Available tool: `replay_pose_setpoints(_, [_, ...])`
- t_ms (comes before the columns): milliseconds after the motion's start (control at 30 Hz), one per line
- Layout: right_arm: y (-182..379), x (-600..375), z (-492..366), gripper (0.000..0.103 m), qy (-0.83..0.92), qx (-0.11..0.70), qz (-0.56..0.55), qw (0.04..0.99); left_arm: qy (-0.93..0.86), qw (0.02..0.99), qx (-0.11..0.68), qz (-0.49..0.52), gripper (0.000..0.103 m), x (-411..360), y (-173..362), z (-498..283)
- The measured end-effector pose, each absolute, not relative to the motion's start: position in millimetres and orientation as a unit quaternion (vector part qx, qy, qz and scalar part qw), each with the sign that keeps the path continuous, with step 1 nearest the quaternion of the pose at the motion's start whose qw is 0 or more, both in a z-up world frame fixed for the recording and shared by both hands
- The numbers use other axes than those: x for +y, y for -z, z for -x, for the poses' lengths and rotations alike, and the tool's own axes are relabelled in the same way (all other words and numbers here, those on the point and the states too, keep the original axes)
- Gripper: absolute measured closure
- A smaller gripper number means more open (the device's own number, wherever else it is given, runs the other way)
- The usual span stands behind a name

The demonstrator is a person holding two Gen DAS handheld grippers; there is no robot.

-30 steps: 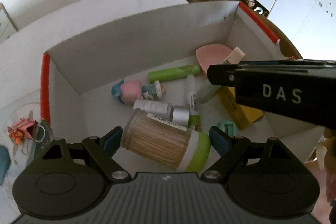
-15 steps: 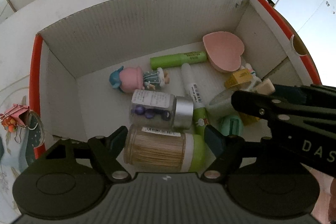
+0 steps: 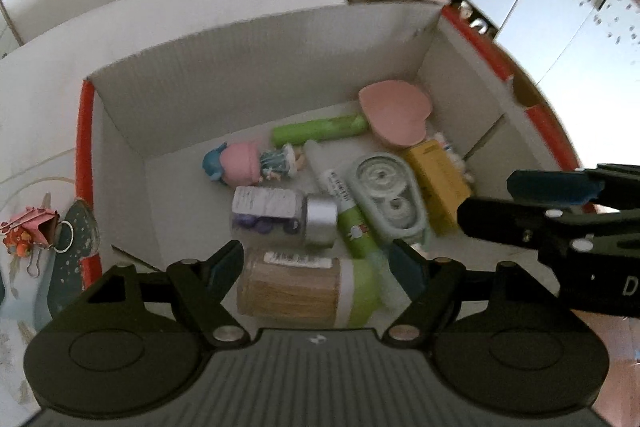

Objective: Organize rigid objects
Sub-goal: 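Withdraw both tools from the box back over the remaining items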

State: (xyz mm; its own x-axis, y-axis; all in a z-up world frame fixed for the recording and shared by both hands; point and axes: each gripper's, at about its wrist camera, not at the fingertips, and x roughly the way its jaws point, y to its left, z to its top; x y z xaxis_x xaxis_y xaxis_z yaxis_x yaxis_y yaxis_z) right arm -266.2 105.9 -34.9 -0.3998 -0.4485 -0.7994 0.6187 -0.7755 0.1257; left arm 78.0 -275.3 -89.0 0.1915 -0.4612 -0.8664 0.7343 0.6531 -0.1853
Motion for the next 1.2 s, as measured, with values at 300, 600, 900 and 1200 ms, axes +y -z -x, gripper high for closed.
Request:
replay_pose_setpoints(300, [9,104,242,0.037,0.838,0.105,-0.411,0.344,0.428,0.777,0.446,-0.118,0.024,-253,53,-61])
replay_pose_setpoints(600, [-4,90,215,0.018,0.849,0.103,-0.384,0.348,0.441,0.792,0.412,-0.093,0.023,-207,25,-61])
replay_pose_setpoints(900, [-3,55,188,0.011,0.856,0.108,-0.379,0.335,0.44,0.807,0.388,-0.064,0.022,-152,16,-79])
replay_pose_setpoints(1200, [-4,6,161,0.002,0.86,0.101,-0.376,0.33,0.44,0.81,0.384,-0.061,0.018,-101,21,-110])
